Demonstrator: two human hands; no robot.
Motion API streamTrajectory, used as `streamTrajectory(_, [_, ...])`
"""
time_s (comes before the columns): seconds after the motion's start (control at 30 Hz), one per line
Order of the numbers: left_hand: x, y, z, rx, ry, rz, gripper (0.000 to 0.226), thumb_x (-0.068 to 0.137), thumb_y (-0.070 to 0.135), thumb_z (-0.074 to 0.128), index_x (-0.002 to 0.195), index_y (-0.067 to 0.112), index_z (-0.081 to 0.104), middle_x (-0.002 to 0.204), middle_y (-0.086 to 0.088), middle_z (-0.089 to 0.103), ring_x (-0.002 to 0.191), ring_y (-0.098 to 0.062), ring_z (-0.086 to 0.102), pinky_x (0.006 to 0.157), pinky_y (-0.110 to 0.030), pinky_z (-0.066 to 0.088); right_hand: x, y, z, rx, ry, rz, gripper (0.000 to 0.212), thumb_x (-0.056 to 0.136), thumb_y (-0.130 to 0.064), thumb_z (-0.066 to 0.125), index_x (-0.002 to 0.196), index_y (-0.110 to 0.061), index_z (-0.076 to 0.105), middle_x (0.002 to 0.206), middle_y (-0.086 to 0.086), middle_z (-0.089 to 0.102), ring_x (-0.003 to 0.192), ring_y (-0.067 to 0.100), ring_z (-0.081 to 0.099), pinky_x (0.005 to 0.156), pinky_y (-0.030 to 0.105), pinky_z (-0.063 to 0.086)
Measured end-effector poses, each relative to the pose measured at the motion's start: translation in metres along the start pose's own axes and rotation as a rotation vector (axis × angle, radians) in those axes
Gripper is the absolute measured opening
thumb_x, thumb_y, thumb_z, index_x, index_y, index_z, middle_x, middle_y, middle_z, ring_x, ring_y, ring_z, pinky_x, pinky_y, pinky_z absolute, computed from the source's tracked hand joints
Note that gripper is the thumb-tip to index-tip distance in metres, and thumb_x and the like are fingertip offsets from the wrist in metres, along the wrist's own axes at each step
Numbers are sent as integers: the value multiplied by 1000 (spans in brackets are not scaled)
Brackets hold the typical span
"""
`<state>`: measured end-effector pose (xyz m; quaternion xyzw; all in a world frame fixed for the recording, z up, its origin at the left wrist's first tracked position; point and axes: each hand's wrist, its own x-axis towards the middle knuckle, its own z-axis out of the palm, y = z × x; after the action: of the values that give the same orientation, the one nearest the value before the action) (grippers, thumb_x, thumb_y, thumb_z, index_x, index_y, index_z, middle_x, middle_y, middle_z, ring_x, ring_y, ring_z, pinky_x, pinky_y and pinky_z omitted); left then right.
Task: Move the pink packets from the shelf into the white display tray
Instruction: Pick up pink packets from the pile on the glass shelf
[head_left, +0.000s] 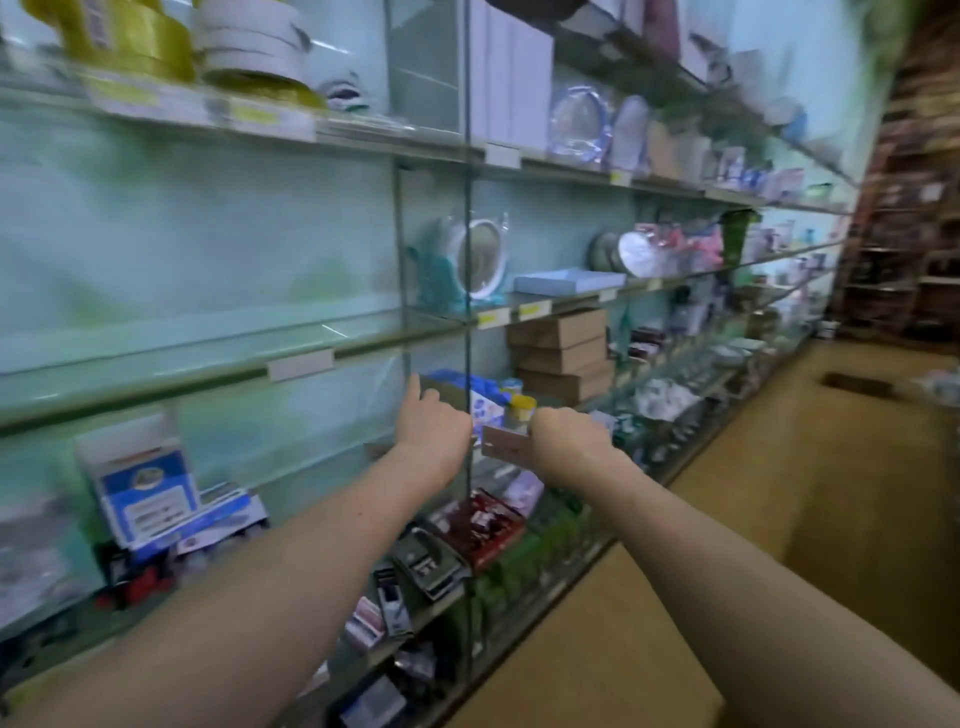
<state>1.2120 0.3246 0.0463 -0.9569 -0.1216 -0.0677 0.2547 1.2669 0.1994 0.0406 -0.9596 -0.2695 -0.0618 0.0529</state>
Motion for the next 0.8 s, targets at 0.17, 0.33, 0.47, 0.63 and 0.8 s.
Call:
streamTrajectory(0.17, [29, 68, -1, -33, 46, 130, 25, 94, 22, 48, 113, 18, 64, 121, -8, 63, 126, -29, 42, 118, -48, 6, -10, 66, 19, -2, -76, 203, 36, 94, -21, 53, 64, -16, 34, 62, 0, 39, 55, 18, 40, 51, 28, 36])
streamTrajectory(0.33, [65, 126, -10, -29, 25, 236, 21, 92, 16, 52, 106, 16, 67, 116, -7, 66, 131, -31, 39, 117, -52, 5, -17, 123, 21, -23, -148, 309, 2, 95, -11, 49, 95, -10, 51, 78, 4, 50, 78, 24, 52, 67, 32, 43])
streamTrajectory(0.47, [104, 165, -18, -49, 10, 299, 15, 95, 16, 50, 93, 17, 64, 115, -8, 65, 127, -30, 41, 117, -53, 2, -5, 166, 28, -31, -129, 366, 13, 93, -8, 51, 104, -10, 58, 89, 6, 57, 86, 24, 60, 74, 34, 51])
streamTrajectory(0.63, [159, 205, -25, -81, 31, 351, 14, 95, 16, 50, 84, 18, 57, 114, -5, 65, 129, -30, 38, 118, -52, 0, 26, 213, 29, -47, -109, 423, 18, 92, -8, 52, 108, -11, 59, 85, 3, 52, 81, 20, 56, 79, 33, 54])
streamTrajectory(0.8, [216, 237, -36, -95, 112, 394, 13, 92, 13, 51, 96, 19, 62, 117, -6, 62, 121, -29, 45, 117, -53, 3, 65, 256, 25, -62, -88, 471, 14, 92, -9, 54, 104, -12, 59, 85, 2, 54, 85, 20, 60, 79, 31, 55])
